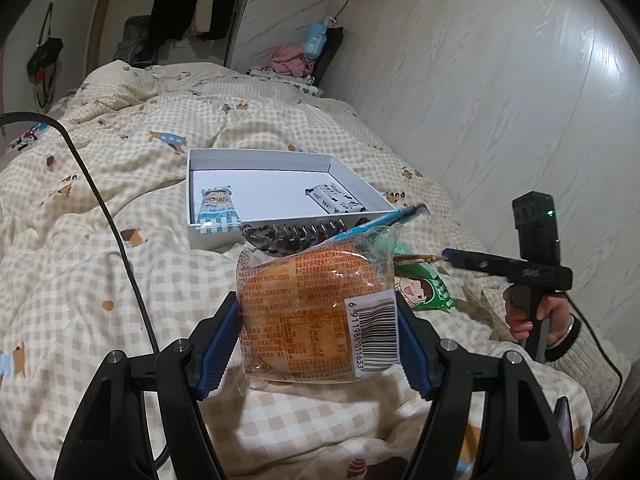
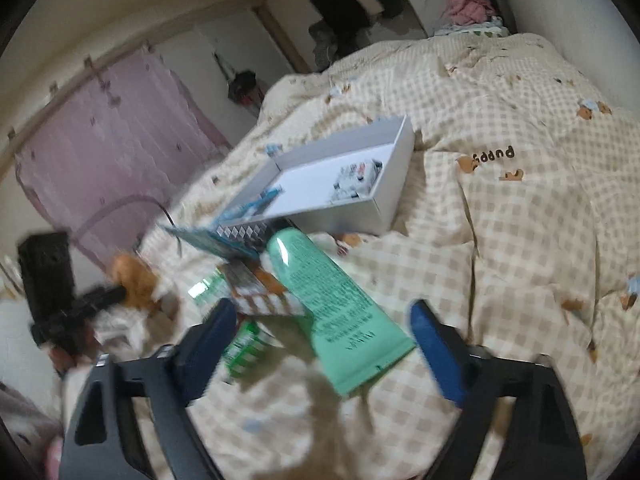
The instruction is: Organize objects
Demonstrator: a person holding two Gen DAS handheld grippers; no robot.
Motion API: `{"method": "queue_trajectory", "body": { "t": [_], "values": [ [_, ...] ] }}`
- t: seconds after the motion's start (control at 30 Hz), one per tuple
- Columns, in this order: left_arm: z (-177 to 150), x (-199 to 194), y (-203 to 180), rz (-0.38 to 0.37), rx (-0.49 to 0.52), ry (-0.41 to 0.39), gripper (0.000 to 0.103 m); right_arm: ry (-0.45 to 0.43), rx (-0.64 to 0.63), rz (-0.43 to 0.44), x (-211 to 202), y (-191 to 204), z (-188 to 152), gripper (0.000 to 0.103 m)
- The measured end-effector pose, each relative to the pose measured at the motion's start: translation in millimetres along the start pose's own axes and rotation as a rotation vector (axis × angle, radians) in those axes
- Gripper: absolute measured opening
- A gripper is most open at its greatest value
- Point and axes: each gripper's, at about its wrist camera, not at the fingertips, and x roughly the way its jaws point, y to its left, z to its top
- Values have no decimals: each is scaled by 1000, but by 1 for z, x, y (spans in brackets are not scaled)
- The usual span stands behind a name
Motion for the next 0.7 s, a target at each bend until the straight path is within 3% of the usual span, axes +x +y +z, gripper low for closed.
{"method": "queue_trajectory", "body": {
  "t": [0.1, 0.37, 0.6, 0.67, 0.7],
  "values": [
    [-1, 0, 0, -1, -5, 4, 75, 69, -80, -78, 11, 3, 1, 59],
    [0, 2, 2, 4, -19, 15, 75, 134, -285, -151, 38, 27, -3, 59],
    [-1, 5, 4, 3, -23, 20, 75, 166, -306, -180, 61, 29, 5, 57],
    [-1, 4, 4, 4, -23, 17, 75, 166, -299, -185, 63, 28, 6, 44],
    [-1, 4, 4, 5, -23, 13, 75, 164, -258, -177, 63, 23, 8, 27]
  ]
}}
